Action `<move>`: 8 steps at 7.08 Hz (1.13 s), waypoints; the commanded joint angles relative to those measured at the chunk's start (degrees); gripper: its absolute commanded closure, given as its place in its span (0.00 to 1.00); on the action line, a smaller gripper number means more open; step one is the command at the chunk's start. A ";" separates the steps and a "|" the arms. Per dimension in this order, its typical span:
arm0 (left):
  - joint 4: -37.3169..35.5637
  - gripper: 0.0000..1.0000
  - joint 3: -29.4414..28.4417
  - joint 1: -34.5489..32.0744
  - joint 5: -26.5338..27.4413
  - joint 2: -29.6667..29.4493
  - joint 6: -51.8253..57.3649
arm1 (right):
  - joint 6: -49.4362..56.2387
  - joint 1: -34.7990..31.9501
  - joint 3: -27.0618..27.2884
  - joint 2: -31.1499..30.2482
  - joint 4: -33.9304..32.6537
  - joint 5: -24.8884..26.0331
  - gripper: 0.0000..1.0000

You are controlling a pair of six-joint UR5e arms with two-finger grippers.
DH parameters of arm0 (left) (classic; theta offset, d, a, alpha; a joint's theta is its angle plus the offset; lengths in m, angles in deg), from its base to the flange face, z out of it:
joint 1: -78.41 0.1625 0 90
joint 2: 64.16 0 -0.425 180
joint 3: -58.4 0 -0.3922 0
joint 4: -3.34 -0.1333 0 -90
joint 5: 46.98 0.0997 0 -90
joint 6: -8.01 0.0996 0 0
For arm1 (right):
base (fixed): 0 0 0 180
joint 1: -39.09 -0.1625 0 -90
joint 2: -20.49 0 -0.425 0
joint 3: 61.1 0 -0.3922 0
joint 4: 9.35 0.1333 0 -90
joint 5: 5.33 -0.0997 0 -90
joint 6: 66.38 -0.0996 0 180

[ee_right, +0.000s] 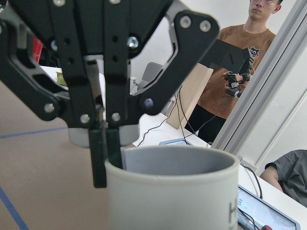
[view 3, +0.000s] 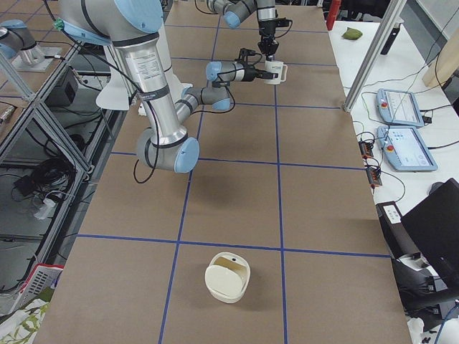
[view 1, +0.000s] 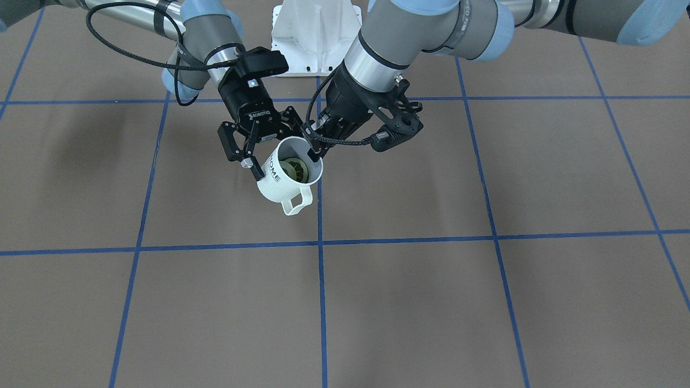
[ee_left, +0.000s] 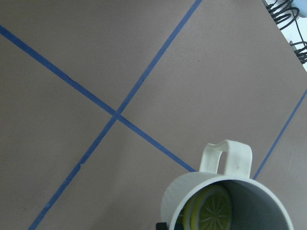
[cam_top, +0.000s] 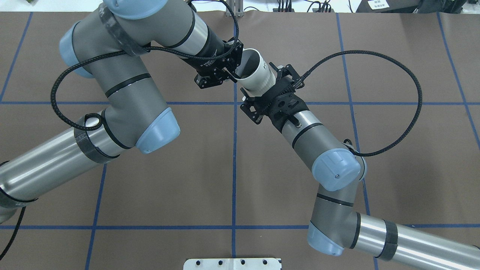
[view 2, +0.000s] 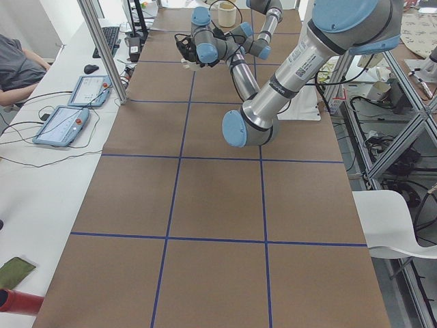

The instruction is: Left arm hands cup to right arm to dump lemon

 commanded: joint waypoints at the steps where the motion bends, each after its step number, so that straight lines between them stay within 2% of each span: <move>1: 0.00 1.00 0.56 0.32 0.00 0.08 0.00 | 0.01 0.00 -0.01 -0.02 0.00 -0.02 0.02; 8: 0.00 1.00 1.18 1.55 0.00 -0.01 0.00 | 0.01 0.00 -0.19 -0.19 0.00 0.24 0.02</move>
